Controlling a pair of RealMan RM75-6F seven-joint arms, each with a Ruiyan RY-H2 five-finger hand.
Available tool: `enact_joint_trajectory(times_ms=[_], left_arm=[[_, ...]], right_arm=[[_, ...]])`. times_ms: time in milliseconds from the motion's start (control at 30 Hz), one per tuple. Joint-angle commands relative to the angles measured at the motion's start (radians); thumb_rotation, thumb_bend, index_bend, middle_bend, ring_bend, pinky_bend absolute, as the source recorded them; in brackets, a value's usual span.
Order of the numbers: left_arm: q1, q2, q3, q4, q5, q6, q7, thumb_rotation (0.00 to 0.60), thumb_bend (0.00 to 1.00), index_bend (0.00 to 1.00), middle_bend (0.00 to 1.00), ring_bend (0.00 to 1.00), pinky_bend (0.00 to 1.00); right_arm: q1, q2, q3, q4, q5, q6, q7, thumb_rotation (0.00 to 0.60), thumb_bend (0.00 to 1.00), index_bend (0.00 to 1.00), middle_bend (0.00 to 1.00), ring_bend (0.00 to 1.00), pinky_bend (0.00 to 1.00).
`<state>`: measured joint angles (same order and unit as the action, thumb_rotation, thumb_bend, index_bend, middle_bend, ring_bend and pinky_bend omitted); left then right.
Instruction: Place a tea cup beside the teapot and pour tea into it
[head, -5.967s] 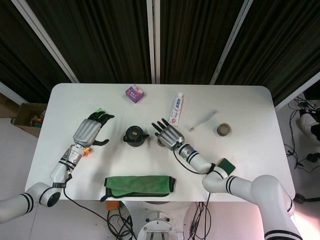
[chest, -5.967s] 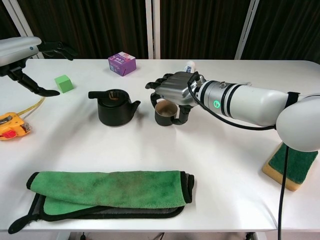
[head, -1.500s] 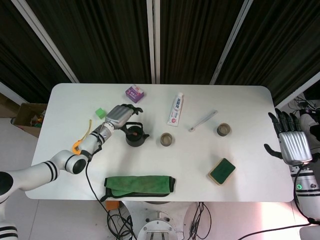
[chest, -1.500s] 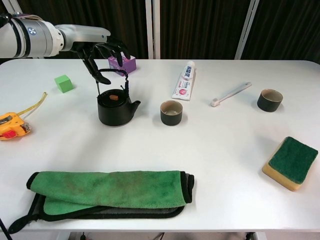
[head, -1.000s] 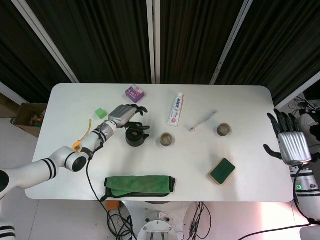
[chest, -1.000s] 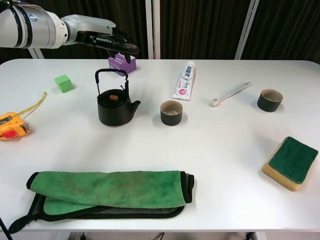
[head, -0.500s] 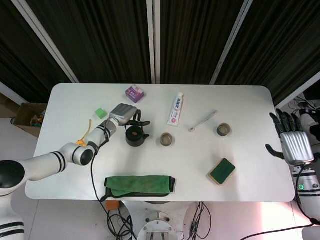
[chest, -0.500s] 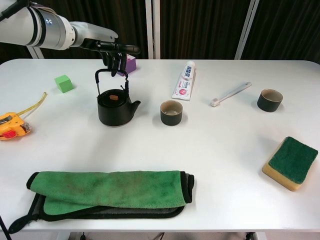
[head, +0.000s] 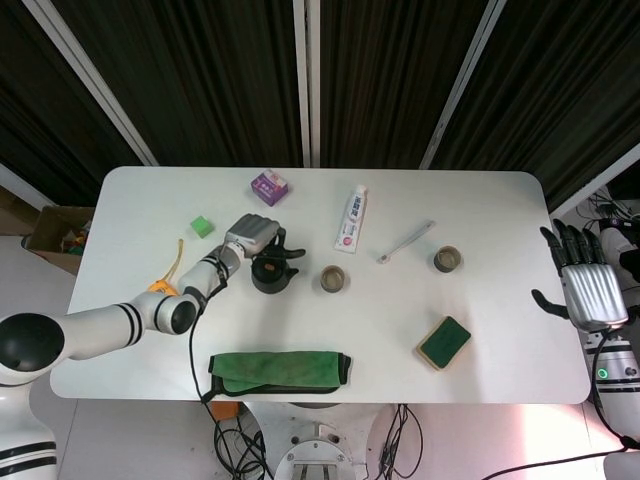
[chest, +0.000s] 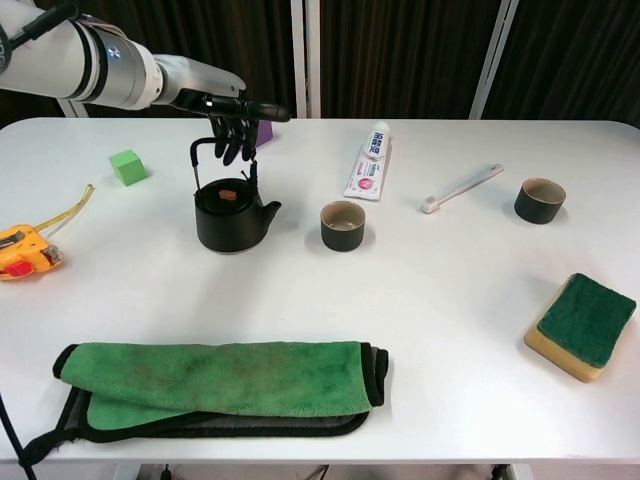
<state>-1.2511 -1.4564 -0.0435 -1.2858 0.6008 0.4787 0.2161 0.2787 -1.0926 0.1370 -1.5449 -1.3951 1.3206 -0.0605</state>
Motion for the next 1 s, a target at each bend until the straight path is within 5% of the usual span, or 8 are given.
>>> enact_joint_trajectory(times_ms=[33,1000], left_arm=[[-0.007,-0.006,0.008,-0.003,-0.008,0.002,0.002,0.007,0.00,0.49,0.54,0.48,0.23],[-0.038,0.013,0.060,-0.042,-0.028,-0.030,-0.027,0.004,0.00,0.61,0.66,0.63,0.23]], right_arm=[[-0.001,0.000,0.000,0.001,0.000,0.001,0.002,0.600,0.18,0.00,0.00,0.00,0.00],[-0.004,-0.002,0.000,0.001,-0.003,-0.001,-0.001,0.600,0.19,0.00,0.00,0.00,0.00]])
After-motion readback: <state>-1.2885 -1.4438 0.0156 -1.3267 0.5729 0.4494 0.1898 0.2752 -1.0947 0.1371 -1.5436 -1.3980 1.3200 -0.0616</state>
